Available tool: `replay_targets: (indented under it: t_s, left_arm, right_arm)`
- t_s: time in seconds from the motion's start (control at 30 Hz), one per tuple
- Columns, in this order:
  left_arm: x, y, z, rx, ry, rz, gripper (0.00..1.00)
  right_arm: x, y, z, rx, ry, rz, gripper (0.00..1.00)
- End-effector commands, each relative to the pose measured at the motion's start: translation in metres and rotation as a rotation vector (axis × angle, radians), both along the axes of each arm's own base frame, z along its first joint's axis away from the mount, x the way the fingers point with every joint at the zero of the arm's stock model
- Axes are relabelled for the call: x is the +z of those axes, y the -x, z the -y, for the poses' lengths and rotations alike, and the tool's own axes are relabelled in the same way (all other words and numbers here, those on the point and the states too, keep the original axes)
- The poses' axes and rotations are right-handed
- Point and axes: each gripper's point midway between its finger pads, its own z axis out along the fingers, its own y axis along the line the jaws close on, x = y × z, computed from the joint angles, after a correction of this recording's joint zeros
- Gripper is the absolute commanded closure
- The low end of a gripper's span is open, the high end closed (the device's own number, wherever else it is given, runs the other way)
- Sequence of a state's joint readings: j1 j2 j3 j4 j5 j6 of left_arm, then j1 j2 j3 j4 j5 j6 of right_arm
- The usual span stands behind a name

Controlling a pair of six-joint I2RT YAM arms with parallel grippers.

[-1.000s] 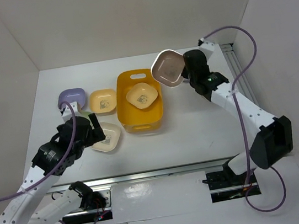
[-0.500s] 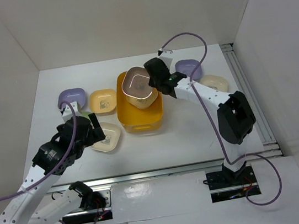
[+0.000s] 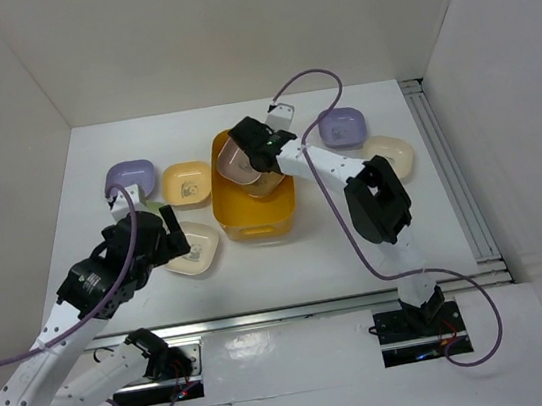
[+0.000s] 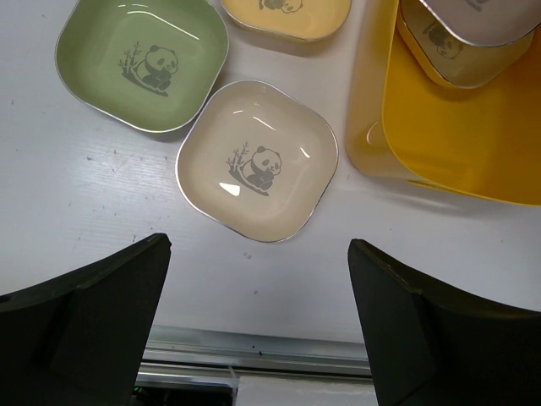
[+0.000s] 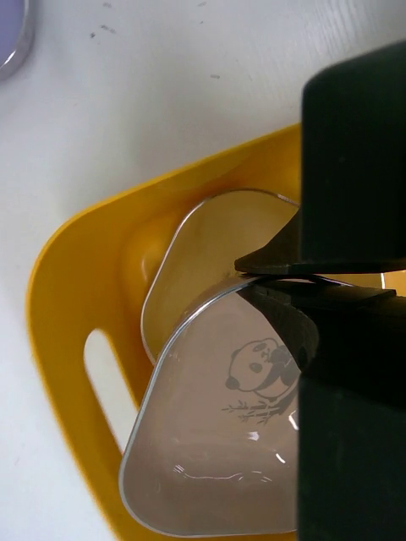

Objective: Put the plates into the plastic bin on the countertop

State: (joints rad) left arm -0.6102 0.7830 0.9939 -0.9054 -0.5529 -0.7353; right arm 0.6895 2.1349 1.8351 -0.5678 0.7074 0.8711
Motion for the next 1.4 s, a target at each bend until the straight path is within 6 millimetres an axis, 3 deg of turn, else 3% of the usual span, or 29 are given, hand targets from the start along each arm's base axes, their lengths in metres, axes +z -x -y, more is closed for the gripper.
replay_targets:
  t_s: [0.0, 0.2, 0.3, 0.33, 0.4, 0.43, 0.53, 0.6, 0.7, 0.73, 0.8, 0.83, 0.87, 0.9, 0.93, 0.97, 1.1, 1.23, 1.27, 1.37]
  left_arm:
    - [0.014, -0.004, -0.001, 0.009, 0.018, 0.051, 0.0]
    - [0.013, -0.003, 0.0, 0.002, 0.023, 0.048, 0.0]
    - [0.012, -0.004, 0.0, -0.003, 0.01, 0.04, 0.0]
    - [0.011, -0.004, 0.0, -0.003, 0.01, 0.04, 0.0]
    - [0.011, -0.004, 0.0, -0.003, 0.01, 0.04, 0.0]
    - [0.011, -0.004, 0.0, -0.003, 0.01, 0.04, 0.0]
    - [0.011, -0.003, 0.002, -0.01, 0.015, 0.037, 0.0]
    - [0.011, -0.003, 0.002, -0.005, 0.022, 0.037, 0.0]
    - [0.009, -0.001, 0.004, -0.003, 0.044, 0.02, 0.02]
    - [0.008, 0.002, 0.011, -0.014, 0.077, -0.004, 0.04]
    - [0.002, 0.004, 0.027, -0.037, 0.162, -0.032, 0.04]
    - [-0.016, 0.008, 0.038, -0.082, 0.19, -0.073, 0.04]
    - [-0.017, 0.006, 0.045, -0.092, 0.223, -0.069, 0.0]
    - [-0.021, 0.005, 0.046, -0.084, 0.222, -0.085, 0.0]
    - [-0.029, 0.005, 0.046, -0.072, 0.22, -0.106, 0.0]
    - [-0.034, 0.003, 0.048, -0.065, 0.222, -0.114, 0.0]
    - [-0.06, -0.004, 0.043, 0.023, 0.193, -0.146, 0.0]
    - [-0.084, -0.013, 0.035, 0.105, 0.154, -0.159, 0.0]
    - [-0.087, -0.017, 0.032, 0.124, 0.133, -0.146, 0.0]
    - [-0.109, -0.019, 0.021, 0.217, 0.08, -0.176, 0.0]
  right_arm:
    - [0.008, 0.001, 0.014, -0.073, 0.049, 0.004, 1.0]
    - [0.008, 0.004, 0.018, -0.056, 0.06, 0.012, 0.99]
    - [0.006, 0.005, 0.017, -0.029, 0.075, -0.003, 0.89]
    - [0.005, 0.006, 0.015, -0.023, 0.07, -0.007, 0.78]
    - [0.004, 0.007, 0.014, -0.008, 0.071, -0.017, 0.32]
    - [0.012, 0.006, 0.012, 0.006, 0.064, -0.009, 0.16]
    - [0.02, 0.005, 0.001, 0.056, 0.029, -0.005, 0.13]
    - [0.048, 0.001, -0.004, 0.083, -0.009, 0.053, 0.11]
    - [0.084, 0.011, -0.027, 0.209, -0.084, 0.114, 0.05]
    - [0.088, 0.015, -0.03, 0.242, -0.101, 0.116, 0.03]
    - [0.128, 0.023, -0.035, 0.301, -0.141, 0.21, 0.0]
    - [0.126, 0.031, -0.036, 0.338, -0.149, 0.206, 0.0]
    - [0.153, 0.04, -0.031, 0.373, -0.165, 0.26, 0.0]
    - [0.168, 0.043, -0.032, 0.396, -0.189, 0.309, 0.0]
    - [0.16, 0.052, -0.031, 0.434, -0.187, 0.298, 0.0]
    - [0.182, 0.063, -0.025, 0.468, -0.189, 0.346, 0.0]
    - [0.196, 0.089, -0.011, 0.566, -0.176, 0.387, 0.0]
    - [0.187, 0.108, 0.009, 0.607, -0.144, 0.373, 0.0]
    - [0.175, 0.109, 0.017, 0.596, -0.133, 0.352, 0.0]
    - [0.178, 0.117, 0.024, 0.629, -0.152, 0.369, 0.0]
